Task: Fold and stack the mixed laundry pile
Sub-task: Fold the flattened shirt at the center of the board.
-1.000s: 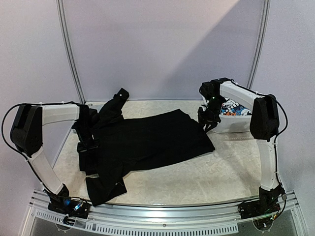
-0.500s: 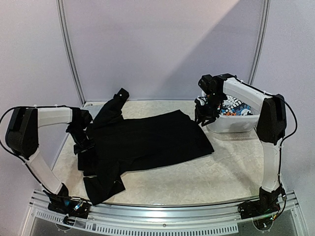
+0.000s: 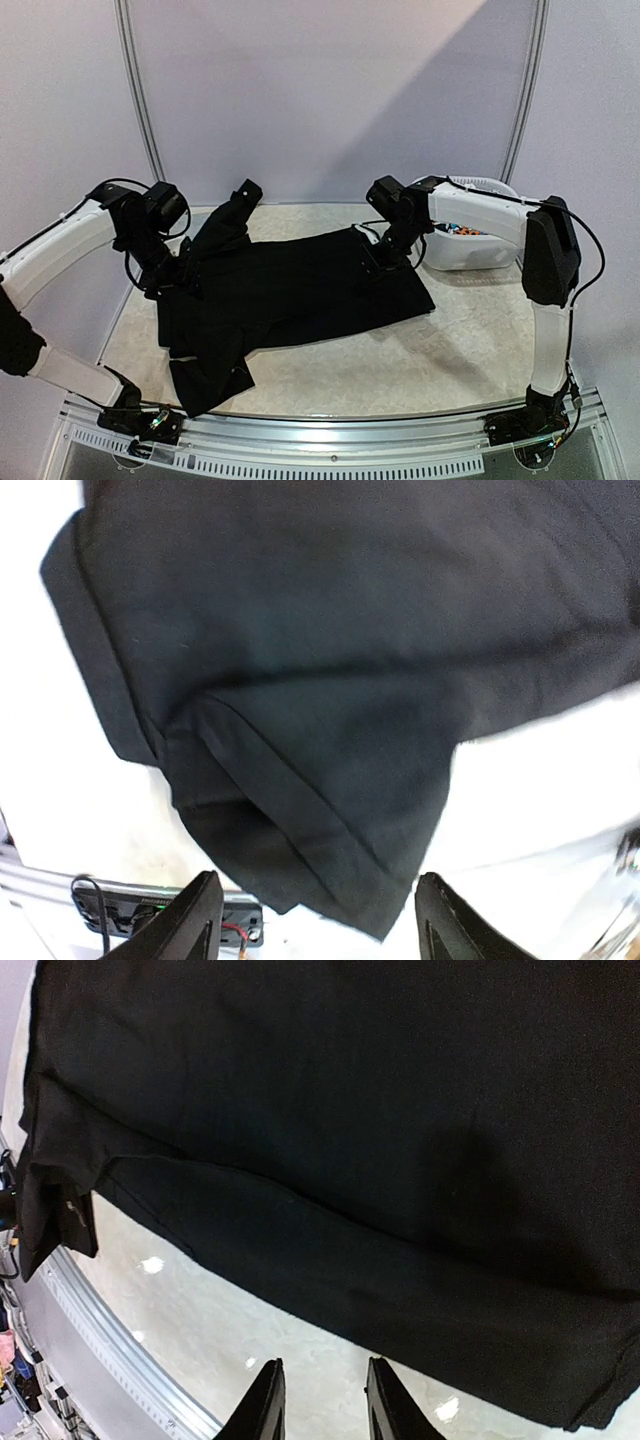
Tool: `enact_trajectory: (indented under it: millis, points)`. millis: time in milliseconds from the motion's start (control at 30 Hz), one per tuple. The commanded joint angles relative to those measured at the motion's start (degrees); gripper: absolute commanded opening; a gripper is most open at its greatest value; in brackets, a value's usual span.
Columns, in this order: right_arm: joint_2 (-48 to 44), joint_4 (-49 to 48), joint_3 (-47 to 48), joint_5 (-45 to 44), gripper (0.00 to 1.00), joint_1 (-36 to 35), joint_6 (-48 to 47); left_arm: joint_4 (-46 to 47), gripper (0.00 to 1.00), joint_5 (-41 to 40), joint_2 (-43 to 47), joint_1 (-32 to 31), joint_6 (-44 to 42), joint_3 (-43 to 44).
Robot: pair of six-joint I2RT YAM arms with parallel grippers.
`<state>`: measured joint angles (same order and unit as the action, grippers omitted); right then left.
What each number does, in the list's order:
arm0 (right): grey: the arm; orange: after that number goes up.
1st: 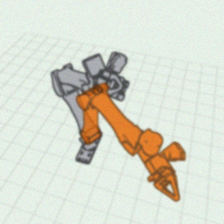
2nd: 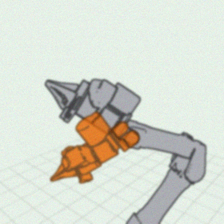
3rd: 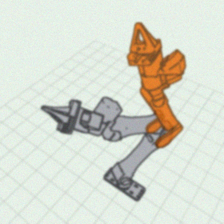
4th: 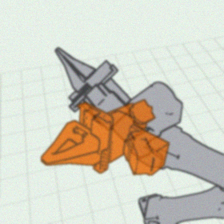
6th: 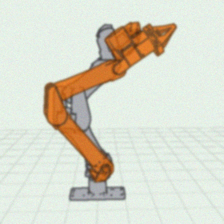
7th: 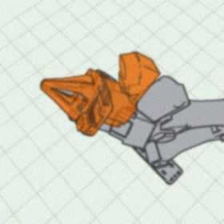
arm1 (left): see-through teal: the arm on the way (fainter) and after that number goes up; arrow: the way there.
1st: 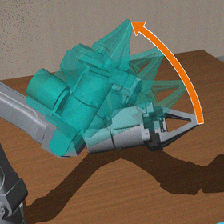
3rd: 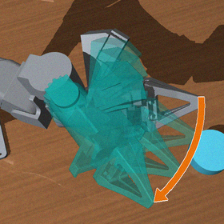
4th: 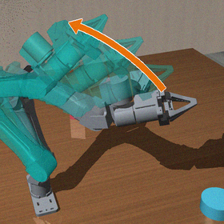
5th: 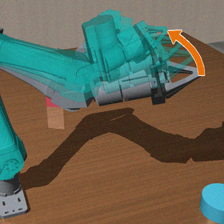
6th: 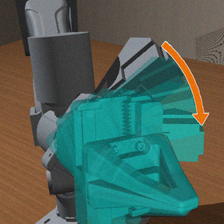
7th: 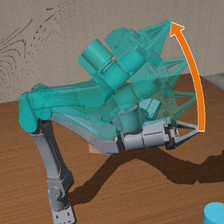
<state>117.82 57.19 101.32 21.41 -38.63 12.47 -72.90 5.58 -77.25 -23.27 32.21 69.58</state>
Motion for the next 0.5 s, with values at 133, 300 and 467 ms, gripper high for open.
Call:
enact_trajectory:
  millis: [133, 300, 467]
  points:
    - [7.48, -3.0, -2.07, -7.73, 0.27, 0.49, -0.16, -6.97, 0.68, 5.6, 6.94, -13.07, -6.07, -4.71]
    - [8.94, -2.72, -3.52, -10.98, 0.28, 0.48, -0.05, -6.38, 0.68, 6.09, 6.84, -21.77, -3.25, -7.24]
    - [8.14, -1.85, -4.53, -12.96, 0.31, 0.49, -0.3, -7.02, 0.68, 0.58, 5.44, -28.85, -1.57, -8.72]
